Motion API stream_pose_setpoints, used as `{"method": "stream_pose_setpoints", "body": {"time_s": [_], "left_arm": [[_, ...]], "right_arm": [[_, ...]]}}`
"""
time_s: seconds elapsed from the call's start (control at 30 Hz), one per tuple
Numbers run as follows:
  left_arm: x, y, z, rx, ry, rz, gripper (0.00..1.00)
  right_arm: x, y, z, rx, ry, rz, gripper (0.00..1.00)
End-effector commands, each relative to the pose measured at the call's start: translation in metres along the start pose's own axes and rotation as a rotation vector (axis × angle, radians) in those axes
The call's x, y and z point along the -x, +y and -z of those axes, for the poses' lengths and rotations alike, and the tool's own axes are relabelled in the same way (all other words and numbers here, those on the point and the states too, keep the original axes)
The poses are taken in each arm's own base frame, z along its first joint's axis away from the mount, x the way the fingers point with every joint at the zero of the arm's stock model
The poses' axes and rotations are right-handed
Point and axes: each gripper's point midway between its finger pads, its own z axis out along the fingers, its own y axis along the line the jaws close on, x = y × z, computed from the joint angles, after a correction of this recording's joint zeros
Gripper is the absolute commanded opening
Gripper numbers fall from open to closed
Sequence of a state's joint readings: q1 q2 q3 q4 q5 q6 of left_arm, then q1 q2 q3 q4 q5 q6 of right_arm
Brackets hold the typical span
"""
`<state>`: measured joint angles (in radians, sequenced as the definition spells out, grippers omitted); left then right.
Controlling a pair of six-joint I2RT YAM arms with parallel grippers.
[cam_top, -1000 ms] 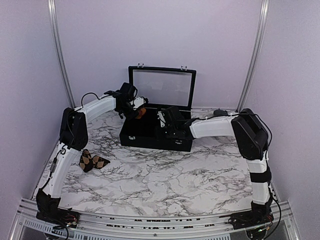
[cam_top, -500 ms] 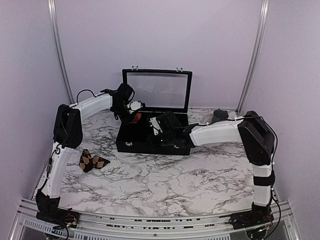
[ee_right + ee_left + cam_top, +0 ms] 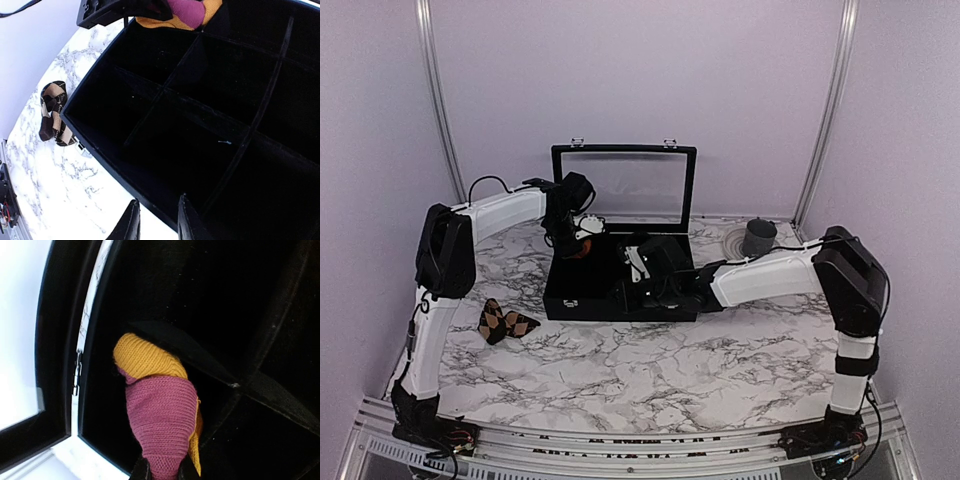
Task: Roll the socks
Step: Place the sock in the storage box.
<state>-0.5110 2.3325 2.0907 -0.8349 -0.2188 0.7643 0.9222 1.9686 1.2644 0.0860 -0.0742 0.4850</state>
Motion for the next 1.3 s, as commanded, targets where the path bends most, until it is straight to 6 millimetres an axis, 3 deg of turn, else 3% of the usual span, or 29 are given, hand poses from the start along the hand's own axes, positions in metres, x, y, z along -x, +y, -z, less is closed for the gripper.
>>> {"method": "stream_pose_setpoints", "body": {"time_s": [0.0,0.2,0.33,0.5,0.6,0.73,0.83,0.93,1.03,1.1,1.27], "left_arm": [[-0.001,0.010,0.007,0.098,0.072,-0.106,0.00],[0.016,0.032,-0.012,0.234,0.095,-0.196,0.02],[0.032,0.045,-0.016,0.304,0.060,-0.226,0.31],[0.046,0.035,-0.018,0.317,0.019,-0.281,0.41],[0.053,0.029,-0.011,0.330,-0.006,-0.316,0.40],[0.048,0.012,0.000,0.310,-0.007,-0.433,0.15],[0.038,0.007,0.005,0.314,0.015,-0.498,0.12],[0.034,0.007,0.009,0.316,0.022,-0.504,0.27],[0.043,0.019,0.024,0.344,-0.025,-0.434,0.40],[0.053,0.033,0.038,0.384,-0.066,-0.377,0.56],[0.062,0.041,0.056,0.412,-0.129,-0.343,0.81]], "right_arm": [[0.001,0.015,0.014,0.055,-0.013,-0.045,0.26],[0.003,0.018,0.029,0.089,-0.056,-0.069,0.28],[0.001,0.014,0.037,0.094,-0.071,-0.085,0.28],[0.002,0.011,0.046,0.097,-0.082,-0.103,0.28],[0.000,0.010,0.049,0.103,-0.084,-0.112,0.28],[0.003,0.008,0.052,0.104,-0.095,-0.123,0.28],[0.008,0.005,0.056,0.106,-0.111,-0.129,0.28],[0.012,0.003,0.059,0.106,-0.123,-0.131,0.28],[0.015,0.003,0.063,0.108,-0.130,-0.130,0.29],[0.015,0.003,0.065,0.108,-0.132,-0.131,0.29],[0.014,0.002,0.071,0.109,-0.141,-0.142,0.32]]}}
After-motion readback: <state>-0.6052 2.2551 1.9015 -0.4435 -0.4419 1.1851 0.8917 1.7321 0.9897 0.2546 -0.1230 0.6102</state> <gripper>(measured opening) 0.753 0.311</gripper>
